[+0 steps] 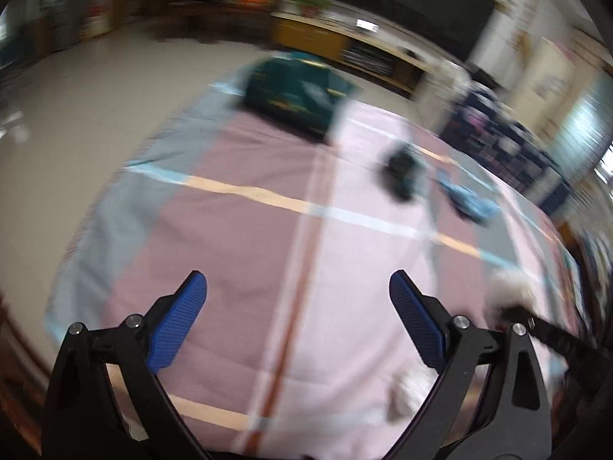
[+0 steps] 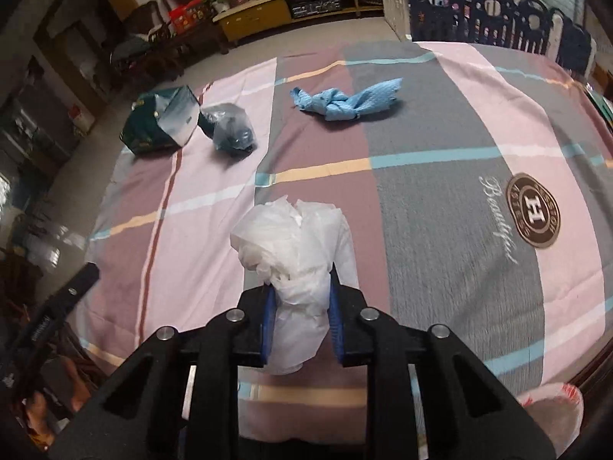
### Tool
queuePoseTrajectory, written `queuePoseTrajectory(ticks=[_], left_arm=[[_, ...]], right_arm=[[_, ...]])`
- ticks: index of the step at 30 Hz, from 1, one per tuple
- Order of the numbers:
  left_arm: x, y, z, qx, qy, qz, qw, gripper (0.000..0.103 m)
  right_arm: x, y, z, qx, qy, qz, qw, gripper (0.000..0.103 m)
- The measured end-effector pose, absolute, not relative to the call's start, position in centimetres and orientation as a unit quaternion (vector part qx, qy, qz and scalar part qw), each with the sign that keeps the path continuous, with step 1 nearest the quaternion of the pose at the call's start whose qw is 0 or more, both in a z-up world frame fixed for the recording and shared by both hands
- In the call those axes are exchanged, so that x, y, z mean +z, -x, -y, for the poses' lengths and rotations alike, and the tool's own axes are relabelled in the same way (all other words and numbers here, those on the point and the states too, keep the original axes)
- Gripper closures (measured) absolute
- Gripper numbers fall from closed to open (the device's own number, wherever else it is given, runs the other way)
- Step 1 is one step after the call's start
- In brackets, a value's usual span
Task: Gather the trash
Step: 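Grasp the crumpled white tissue with the left tool while the right tool holds its tissue, then carry both tissues over the basket and open both tools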
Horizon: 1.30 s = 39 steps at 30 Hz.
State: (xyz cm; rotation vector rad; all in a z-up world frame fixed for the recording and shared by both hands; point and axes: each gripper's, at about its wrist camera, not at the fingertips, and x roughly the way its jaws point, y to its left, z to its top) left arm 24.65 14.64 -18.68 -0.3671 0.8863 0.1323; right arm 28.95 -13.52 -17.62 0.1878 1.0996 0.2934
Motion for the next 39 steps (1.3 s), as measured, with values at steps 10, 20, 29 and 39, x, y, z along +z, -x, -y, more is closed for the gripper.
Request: queuePoseTrajectory(ticks=[10,20,29,39], left_arm=[[-19.6,-23.7,-3.0,-0.116,-0.037,-0.48,0.869,0.049],[-24.1,-25.3,-1.1,-0.113,-0.088,-0.568,0.811,0.078],[-18.7,-22.7,-3.5,-0.079,0.002,-0.473,0.877,0.082],[-8.9,-13.7,5.8,-0.12,-0.043,-0.37,0.92,0.081]], right_arm=[[-16.4,-16.4,21.6,0.089,-0.158,-0.504,0.844,0.078],[-16.0,-13.0,23.5,0.085,-0.197,-0.493,0.843,0.078],[-12.9,-11.0,25.5,0.071,-0.195,-0.455,0.866,0.078],[-8.7,-6.6,30.2,0.04,-0.195,-0.408,0.891,0.078]])
